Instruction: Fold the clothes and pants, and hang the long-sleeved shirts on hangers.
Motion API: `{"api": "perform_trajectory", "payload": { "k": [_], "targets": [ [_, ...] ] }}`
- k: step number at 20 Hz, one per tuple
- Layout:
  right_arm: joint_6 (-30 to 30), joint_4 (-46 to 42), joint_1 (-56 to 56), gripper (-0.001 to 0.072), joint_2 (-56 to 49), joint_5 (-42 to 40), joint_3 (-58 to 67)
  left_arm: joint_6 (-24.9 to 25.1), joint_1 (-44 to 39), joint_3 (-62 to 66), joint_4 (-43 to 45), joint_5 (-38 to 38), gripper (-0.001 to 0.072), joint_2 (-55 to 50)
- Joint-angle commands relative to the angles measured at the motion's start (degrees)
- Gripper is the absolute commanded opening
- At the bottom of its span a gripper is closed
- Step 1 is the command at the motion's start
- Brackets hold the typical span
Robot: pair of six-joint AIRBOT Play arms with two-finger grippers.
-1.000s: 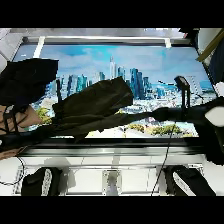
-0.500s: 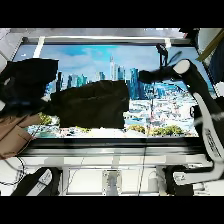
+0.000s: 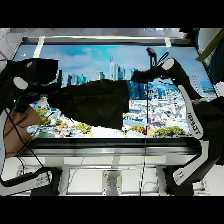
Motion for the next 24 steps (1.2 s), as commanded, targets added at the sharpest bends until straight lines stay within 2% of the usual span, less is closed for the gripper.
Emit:
{"api": "perform_trajectory", "payload": {
  "k": [1, 3, 8, 10, 13, 17, 18, 20, 24],
  "targets": [
    [-1.6, 1.0, 0.0, 0.0309, -4.1, 5.7, 0.5, 0.0, -0.3, 0.8, 0.0, 0.8, 0.0029, -1.0],
    [-4.3, 4.4, 0.5, 0.0309, -6.3, 6.7, 0.4, 0.0, -0.3, 0.8, 0.0, 0.8, 0.0029, -1.0],
    [-5.9, 6.8, 2.3, 0.0329, -10.4, 6.8, 0.5, 0.0, -0.3, 0.8, 0.3, 0.7, 0.0029, -1.0],
    [-6.1, 8.2, 3.0, 0.0434, -11.6, 7.1, 0.5, 0.0, -0.3, 0.8, 0.6, 0.2, 0.0030, -1.0],
    [-9.1, 10.9, 4.0, 0.0435, -12.1, 6.9, 0.5, 0.0, -0.3, 0.8, 0.8, -0.1, 0.0030, -1.0],
    [-9.1, 10.8, 5.1, 0.0425, -12.6, 6.6, 0.5, 0.0, -0.3, 0.8, 0.8, -0.1, 0.0029, -1.0],
    [-9.1, 11.1, 5.1, 0.0328, -12.5, 6.5, 0.5, 0.0, -0.3, 0.8, 0.8, -0.1, 0.0030, -1.0],
    [-9.0, 12.2, 5.0, 0.0000, -12.5, 6.5, 0.6, 0.0, -0.3, 0.8, 0.8, -0.1, 0.0030, -1.0],
    [-9.0, 11.9, 4.4, 0.0003, -10.4, 11.6, 5.8, 0.0, -0.3, 0.9, 3.2, -2.4, 0.0029, -0.3]
  ]
}}
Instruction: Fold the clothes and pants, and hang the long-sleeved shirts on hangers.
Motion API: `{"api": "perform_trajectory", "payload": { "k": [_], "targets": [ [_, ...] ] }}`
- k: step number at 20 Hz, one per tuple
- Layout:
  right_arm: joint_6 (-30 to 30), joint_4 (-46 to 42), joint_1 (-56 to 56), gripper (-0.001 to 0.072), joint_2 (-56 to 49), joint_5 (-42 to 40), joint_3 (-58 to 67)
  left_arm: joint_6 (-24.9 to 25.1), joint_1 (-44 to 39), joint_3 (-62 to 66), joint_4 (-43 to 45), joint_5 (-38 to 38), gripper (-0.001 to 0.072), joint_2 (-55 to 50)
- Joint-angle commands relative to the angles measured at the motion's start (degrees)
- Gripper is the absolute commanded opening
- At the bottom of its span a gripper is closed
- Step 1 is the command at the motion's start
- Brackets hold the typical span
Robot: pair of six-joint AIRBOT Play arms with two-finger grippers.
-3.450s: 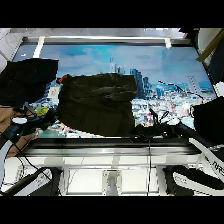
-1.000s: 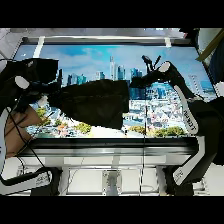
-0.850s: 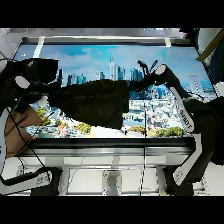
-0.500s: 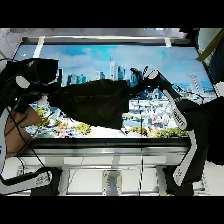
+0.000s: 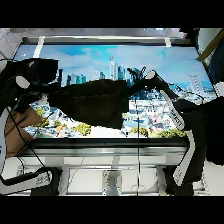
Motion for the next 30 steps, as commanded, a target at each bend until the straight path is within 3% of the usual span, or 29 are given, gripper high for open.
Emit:
{"api": "perform_trajectory", "payload": {
  "k": [1, 8, 15, 23, 24, 25, 26, 27, 30],
  "targets": [
    [0.0, -0.1, -1.0, 0.0003, 2.6, 4.8, 4.9, 0.0, 0.0, 0.1, 3.3, -2.4, 0.0029, 1.0],
    [7.9, -9.4, -4.0, 0.0001, 8.7, 4.7, 16.4, -0.2, 0.0, 4.8, 4.6, -1.8, 0.0028, 2.6],
    [12.1, -9.8, -3.3, 0.0001, 5.2, -19.4, 16.2, -4.7, -0.1, 10.0, 8.4, 4.4, 0.0028, -4.9],
    [12.5, -8.3, -1.5, 0.0003, -5.1, -27.8, 16.2, -8.0, -2.6, 10.0, 8.4, 13.0, 0.0046, -13.8],
    [12.5, -8.3, -1.0, 0.0003, -5.6, -29.6, 16.2, -8.0, -2.7, 10.0, 8.4, 13.0, 0.0204, -14.2],
    [12.5, -8.3, -0.4, 0.0025, -5.9, -30.8, 16.2, -8.0, -2.7, 10.0, 8.4, 13.0, 0.0459, -14.2],
    [12.5, -8.3, -0.1, 0.0191, -5.8, -31.5, 16.3, -8.0, -2.6, 10.0, 8.4, 13.3, 0.0560, -13.9],
    [12.5, -8.4, 0.0, 0.0406, -5.7, -31.2, 16.3, -8.9, -2.3, 10.1, 8.4, 13.5, 0.0563, -13.5],
    [12.5, -9.5, -2.6, 0.0451, -5.0, -22.7, 17.3, -10.1, -1.2, 10.1, 8.7, 13.1, 0.0563, -9.5]
  ]
}}
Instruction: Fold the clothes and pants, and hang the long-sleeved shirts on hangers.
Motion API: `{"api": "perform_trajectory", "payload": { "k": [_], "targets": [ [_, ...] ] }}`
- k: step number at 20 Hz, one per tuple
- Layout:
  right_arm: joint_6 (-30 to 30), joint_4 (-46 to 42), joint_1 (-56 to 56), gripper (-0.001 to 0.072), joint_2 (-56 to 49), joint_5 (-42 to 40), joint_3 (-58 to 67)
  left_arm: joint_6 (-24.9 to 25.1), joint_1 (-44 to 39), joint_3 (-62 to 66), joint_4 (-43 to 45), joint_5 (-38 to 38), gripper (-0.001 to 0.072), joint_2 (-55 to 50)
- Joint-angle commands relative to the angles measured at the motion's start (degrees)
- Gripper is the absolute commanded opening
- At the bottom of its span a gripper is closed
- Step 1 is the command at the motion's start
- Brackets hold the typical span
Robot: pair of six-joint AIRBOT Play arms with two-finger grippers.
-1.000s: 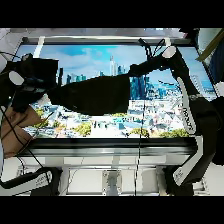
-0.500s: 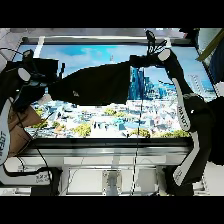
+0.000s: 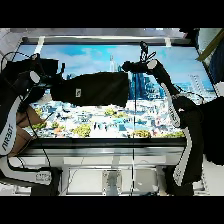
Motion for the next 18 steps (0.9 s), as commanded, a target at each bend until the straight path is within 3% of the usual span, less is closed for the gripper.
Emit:
{"api": "perform_trajectory", "payload": {
  "k": [1, 4, 6, 7, 8, 12, 18],
  "targets": [
    [0.1, -1.4, -3.0, 0.0453, 0.5, 9.7, 1.0, -1.0, 1.1, 0.1, 0.3, 0.3, 0.0563, 4.4],
    [1.7, -1.4, -7.8, 0.0458, 0.4, 26.1, 0.9, -1.0, 2.6, 0.1, 0.9, 0.4, 0.0563, 11.2],
    [1.7, -0.7, -9.2, 0.0610, -0.2, 33.3, -0.1, -1.0, 2.6, 0.1, 2.2, 0.3, 0.0563, 15.0],
    [1.7, 0.6, -9.3, 0.0681, -0.6, 34.3, -0.5, -1.0, 2.6, 0.1, 2.2, 0.3, 0.0563, 16.5],
    [1.7, 2.6, -9.3, 0.0698, -1.2, 34.4, -0.5, -1.0, 2.4, 0.1, 2.2, 0.2, 0.0563, 17.7],
    [1.7, 12.0, -9.2, 0.0697, -4.7, 29.9, -0.5, 0.6, 2.4, 0.1, 2.2, -2.9, 0.0562, 20.0],
    [3.0, 12.5, -6.6, 0.0695, -7.9, 27.1, -0.5, 3.1, 2.4, 0.1, 2.2, -6.3, 0.0559, 20.1]
  ]
}}
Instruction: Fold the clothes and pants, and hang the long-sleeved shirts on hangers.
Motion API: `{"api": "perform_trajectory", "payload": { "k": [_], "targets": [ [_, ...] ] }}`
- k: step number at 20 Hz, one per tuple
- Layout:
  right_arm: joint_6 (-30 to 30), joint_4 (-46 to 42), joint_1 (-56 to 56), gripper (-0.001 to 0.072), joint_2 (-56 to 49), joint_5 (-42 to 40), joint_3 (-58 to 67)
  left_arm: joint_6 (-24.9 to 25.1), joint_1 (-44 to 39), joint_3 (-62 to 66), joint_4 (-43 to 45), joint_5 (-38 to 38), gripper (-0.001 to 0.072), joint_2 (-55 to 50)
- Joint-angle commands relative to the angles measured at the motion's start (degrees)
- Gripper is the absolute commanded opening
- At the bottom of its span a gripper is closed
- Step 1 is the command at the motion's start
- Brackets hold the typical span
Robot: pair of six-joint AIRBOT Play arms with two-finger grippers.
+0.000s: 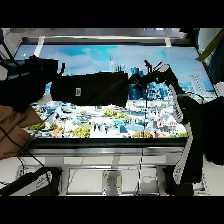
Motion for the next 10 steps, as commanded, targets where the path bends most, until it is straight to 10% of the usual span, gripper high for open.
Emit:
{"api": "perform_trajectory", "payload": {
  "k": [1, 10],
  "targets": [
    [0.6, 1.7, 1.8, 0.0694, -1.5, -1.5, 0.0, 1.0, 0.1, 0.0, 0.0, -1.3, 0.0558, 0.3],
    [0.6, 3.2, 8.8, 0.0567, -2.5, -4.9, 0.6, 1.0, 0.1, 0.0, 0.0, -1.3, 0.0482, 0.3]
  ]
}}
